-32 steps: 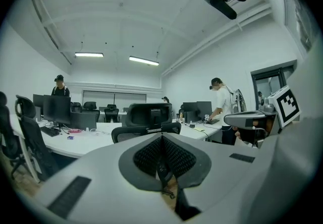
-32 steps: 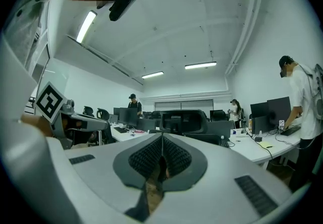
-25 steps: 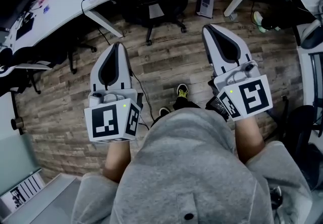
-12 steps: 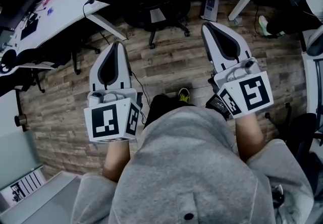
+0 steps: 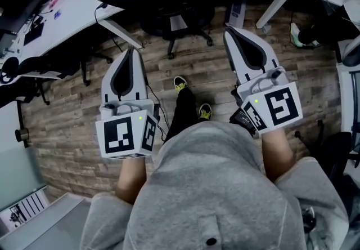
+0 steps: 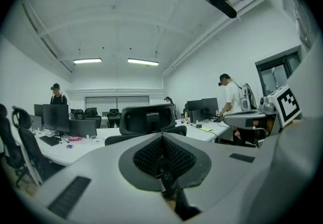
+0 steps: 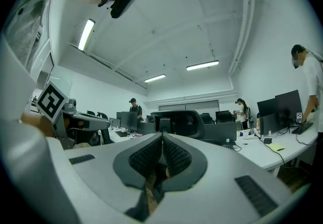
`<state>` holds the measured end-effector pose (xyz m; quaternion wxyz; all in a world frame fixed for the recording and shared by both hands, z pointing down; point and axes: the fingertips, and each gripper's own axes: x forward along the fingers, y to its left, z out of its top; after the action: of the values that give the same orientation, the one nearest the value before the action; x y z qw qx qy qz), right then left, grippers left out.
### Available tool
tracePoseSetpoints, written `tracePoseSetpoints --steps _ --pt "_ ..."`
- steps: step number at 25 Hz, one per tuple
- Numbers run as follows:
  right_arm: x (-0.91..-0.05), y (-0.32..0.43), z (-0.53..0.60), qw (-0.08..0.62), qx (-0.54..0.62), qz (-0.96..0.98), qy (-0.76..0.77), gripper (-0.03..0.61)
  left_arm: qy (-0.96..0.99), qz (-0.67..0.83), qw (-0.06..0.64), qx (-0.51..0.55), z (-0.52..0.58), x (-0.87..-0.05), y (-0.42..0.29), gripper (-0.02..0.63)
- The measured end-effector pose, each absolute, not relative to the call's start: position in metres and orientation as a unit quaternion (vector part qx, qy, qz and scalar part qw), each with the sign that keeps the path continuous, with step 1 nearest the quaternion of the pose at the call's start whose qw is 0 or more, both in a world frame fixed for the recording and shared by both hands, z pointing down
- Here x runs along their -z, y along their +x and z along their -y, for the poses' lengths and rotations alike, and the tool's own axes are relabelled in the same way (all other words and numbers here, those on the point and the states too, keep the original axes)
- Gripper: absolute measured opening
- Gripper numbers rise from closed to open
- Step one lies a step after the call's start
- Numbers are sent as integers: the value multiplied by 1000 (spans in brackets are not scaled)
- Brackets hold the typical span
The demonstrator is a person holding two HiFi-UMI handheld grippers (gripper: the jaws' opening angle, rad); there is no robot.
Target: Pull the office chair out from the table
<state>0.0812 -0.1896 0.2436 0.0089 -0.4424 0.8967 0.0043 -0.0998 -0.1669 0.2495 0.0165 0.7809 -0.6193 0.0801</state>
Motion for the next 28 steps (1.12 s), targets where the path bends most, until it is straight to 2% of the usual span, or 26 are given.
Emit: tracePoseSetpoints --steps 28 --pt "-256 72 317 -43 -22 -887 -458 29 781 619 39 -71 294 -267 -139 11"
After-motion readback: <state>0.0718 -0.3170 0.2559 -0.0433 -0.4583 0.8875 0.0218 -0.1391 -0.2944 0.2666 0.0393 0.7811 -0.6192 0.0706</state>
